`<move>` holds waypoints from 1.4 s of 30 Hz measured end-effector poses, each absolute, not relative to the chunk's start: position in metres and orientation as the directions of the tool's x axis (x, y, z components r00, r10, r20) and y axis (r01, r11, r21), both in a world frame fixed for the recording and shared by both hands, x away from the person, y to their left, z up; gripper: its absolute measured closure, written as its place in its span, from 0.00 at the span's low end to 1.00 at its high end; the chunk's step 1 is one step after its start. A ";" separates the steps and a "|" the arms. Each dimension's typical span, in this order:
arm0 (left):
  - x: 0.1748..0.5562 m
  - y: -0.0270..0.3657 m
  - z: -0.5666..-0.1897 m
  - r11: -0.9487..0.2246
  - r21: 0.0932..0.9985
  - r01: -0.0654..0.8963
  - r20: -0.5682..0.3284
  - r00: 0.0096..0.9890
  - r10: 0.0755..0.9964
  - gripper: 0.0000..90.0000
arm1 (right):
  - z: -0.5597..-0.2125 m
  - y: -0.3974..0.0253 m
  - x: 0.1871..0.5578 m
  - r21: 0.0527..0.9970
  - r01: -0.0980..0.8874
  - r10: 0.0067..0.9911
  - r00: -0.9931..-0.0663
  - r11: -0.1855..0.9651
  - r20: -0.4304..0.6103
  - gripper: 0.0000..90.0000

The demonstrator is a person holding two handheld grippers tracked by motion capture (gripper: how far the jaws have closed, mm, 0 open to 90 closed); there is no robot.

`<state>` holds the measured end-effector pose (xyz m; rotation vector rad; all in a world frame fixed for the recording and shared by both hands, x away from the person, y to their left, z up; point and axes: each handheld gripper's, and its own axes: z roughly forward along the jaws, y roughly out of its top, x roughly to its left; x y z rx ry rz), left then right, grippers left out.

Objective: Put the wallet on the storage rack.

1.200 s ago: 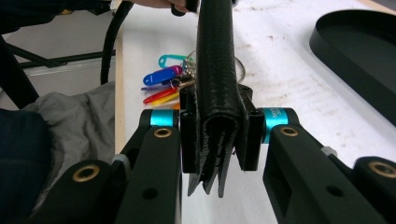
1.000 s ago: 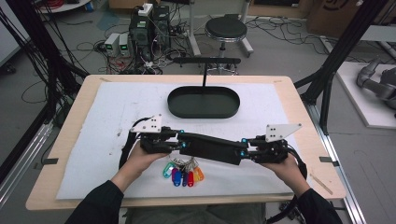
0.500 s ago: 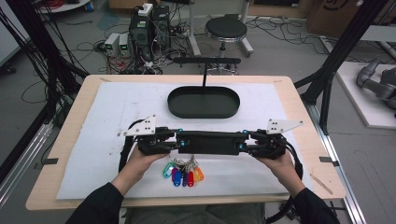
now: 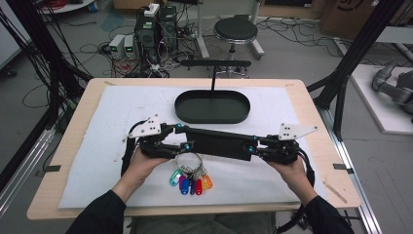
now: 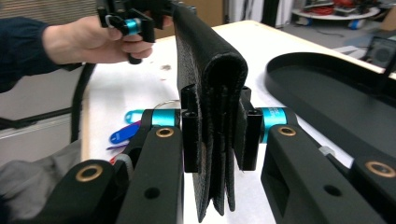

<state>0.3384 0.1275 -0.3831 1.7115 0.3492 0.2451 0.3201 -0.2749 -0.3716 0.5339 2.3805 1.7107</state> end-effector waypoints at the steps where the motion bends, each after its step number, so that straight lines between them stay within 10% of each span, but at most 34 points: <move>1: 0.338 0.130 -0.383 -0.143 0.985 0.095 -0.035 0.927 0.374 0.45 | -0.371 -0.276 0.321 0.941 0.189 0.385 -0.920 0.281 0.070 0.86; 42: 0.292 0.195 -0.393 -0.231 0.969 0.082 0.051 0.854 0.518 0.38 | -0.364 -0.254 0.421 0.956 0.197 0.650 -0.760 0.219 0.007 0.86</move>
